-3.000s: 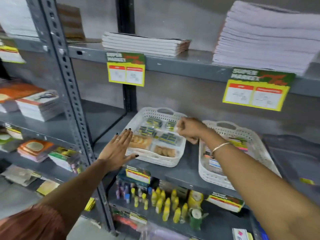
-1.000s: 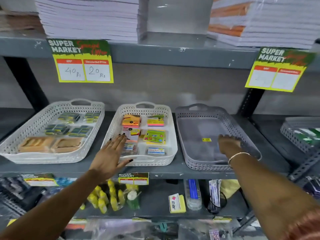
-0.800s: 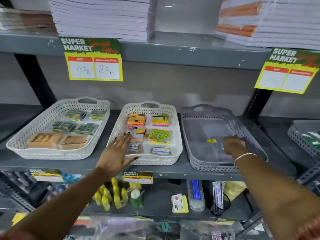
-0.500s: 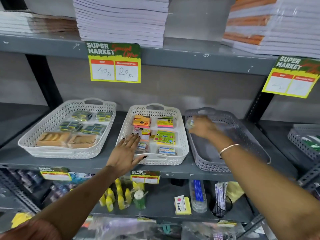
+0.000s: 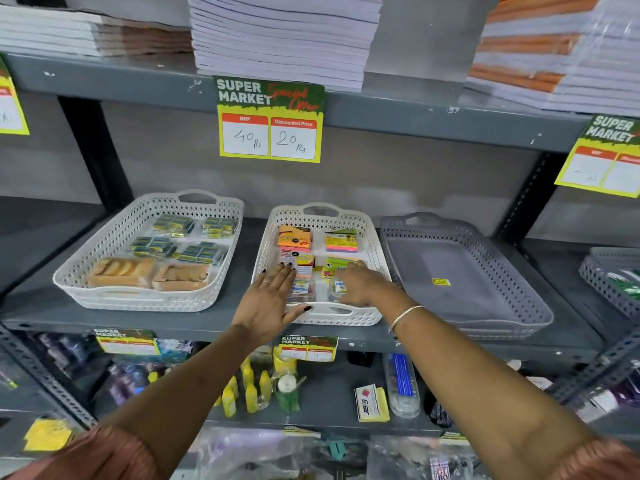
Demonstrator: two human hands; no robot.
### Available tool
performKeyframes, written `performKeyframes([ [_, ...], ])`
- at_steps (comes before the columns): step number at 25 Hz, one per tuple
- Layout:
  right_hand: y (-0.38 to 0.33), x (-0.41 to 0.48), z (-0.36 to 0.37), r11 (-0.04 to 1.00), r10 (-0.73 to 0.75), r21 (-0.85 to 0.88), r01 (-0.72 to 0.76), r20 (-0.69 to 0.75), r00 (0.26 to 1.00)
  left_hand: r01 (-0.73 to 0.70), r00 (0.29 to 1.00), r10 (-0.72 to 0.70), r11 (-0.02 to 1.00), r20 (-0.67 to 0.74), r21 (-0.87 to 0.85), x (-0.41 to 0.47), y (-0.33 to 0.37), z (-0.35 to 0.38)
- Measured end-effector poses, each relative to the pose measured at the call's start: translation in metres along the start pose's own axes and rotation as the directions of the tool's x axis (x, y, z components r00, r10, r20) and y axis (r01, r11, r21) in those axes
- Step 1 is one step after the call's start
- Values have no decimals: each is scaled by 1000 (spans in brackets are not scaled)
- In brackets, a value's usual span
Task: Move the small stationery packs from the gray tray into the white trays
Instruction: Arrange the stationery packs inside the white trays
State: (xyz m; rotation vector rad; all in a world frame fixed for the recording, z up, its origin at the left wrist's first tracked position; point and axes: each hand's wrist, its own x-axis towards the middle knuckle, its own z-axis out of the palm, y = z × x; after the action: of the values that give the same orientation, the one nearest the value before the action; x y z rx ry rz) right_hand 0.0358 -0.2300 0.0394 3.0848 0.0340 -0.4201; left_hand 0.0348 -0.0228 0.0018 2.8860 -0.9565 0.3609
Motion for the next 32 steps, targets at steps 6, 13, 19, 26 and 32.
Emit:
performKeyframes([
  [6, 3, -6, 5, 1000, -8, 16, 7, 11, 1000, -25, 1000, 27, 992, 14, -125, -2, -2, -7],
  [13, 6, 4, 8, 996, -28, 85, 24, 45, 999, 111, 981, -50, 935, 186, -336, 41, -27, -31],
  [19, 24, 26, -22, 895, 28, 444, -33, 18, 999, -16, 938, 79, 982, 336, -186, 55, -27, -25],
  [26, 36, 68, -4, 980, 20, 198, -22, 14, 1000, -24, 920, 96, 981, 379, -191, 64, -31, -6],
  [32, 34, 80, -3, 992, -16, 123, 10, 47, 999, -14, 938, 108, 961, 329, -276, 65, -32, -6],
])
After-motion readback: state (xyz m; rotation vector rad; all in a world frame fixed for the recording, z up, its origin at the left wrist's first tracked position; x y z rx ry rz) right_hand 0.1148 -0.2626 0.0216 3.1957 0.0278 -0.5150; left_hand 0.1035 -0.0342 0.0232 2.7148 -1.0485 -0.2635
